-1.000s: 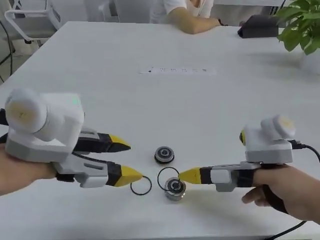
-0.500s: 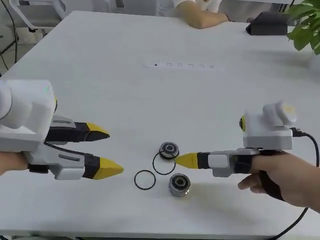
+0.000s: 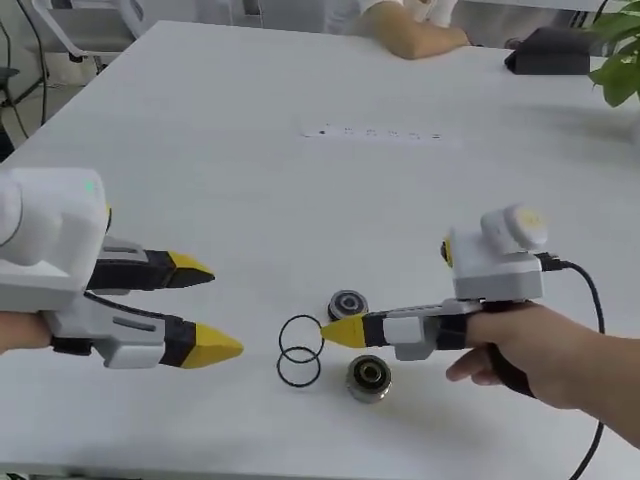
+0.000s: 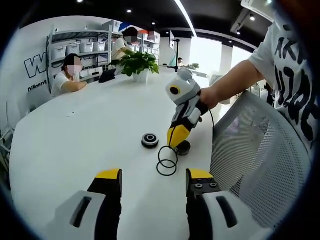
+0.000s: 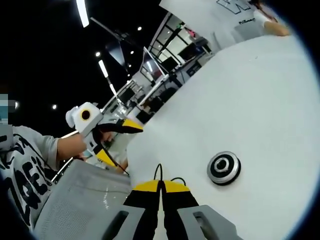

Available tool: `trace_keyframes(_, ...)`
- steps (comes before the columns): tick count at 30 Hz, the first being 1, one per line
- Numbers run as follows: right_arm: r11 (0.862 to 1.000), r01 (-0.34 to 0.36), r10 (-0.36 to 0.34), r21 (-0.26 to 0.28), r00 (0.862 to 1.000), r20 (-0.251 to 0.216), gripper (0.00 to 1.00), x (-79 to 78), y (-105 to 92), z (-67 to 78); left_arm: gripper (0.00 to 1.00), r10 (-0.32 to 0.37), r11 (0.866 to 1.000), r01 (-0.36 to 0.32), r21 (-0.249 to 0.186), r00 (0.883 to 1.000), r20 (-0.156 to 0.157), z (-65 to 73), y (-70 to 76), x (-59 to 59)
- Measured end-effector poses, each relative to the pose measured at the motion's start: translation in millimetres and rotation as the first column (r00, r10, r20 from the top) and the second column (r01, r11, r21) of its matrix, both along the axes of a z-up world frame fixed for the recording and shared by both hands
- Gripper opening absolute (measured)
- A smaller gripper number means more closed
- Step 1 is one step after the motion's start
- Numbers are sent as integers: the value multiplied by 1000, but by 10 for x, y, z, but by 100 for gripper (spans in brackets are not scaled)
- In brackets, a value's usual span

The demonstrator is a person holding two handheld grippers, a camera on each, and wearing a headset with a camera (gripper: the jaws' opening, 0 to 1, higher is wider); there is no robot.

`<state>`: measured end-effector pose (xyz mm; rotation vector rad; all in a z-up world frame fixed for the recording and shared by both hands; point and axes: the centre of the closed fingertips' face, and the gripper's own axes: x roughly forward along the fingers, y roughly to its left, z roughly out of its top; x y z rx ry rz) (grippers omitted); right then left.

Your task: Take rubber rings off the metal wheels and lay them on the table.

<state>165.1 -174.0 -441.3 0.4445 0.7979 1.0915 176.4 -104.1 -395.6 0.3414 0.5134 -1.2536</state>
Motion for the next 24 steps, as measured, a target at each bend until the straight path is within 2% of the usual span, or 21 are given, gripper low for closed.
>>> trace_keyframes(2, 999, -13, 13, -43, 1000, -7, 0, -28, 4, -78, 48, -1, 1000, 1, 4, 1000, -4, -12, 8, -5)
trace_keyframes(3, 998, -25, 26, -59, 1000, 7, 0, -43, 14, -100, 48, 0, 1000, 0, 5, 1000, -3, -15, 11, -4)
trace_keyframes(7, 995, -47, 49, -92, 999, 15, 0, -76, 30, -152, 48, 2, 1000, -2, 7, 1000, -3, -24, 19, -7)
trace_keyframes(8, 992, -47, 51, -114, 998, 32, 0, -58, 29, -173, 48, 2, 1000, -2, 6, 1000, -6, -26, 19, -10)
trace_keyframes(11, 990, -54, 60, -131, 997, 42, 0, -52, 43, -193, 48, 5, 1000, -4, 9, 1000, -6, -37, 27, -10)
trace_keyframes(16, 977, -73, 93, -199, 991, 95, 0, -41, 45, -245, 48, 3, 1000, -3, 13, 1000, -3, -38, 29, -24)
trace_keyframes(18, 973, -76, 102, -217, 988, 115, 1, -36, 38, -254, 48, 4, 1000, -4, 11, 1000, -6, -36, 29, -26)
trace_keyframes(20, 971, -75, 106, -227, 986, 127, 6, -23, 28, -261, 48, 7, 1000, -7, 12, 1000, -7, -41, 35, -27)
trace_keyframes(24, 970, -73, 108, -231, 984, 142, 10, -9, 22, -255, 48, 9, 1000, -9, 23, 1000, -10, -66, 51, -31)
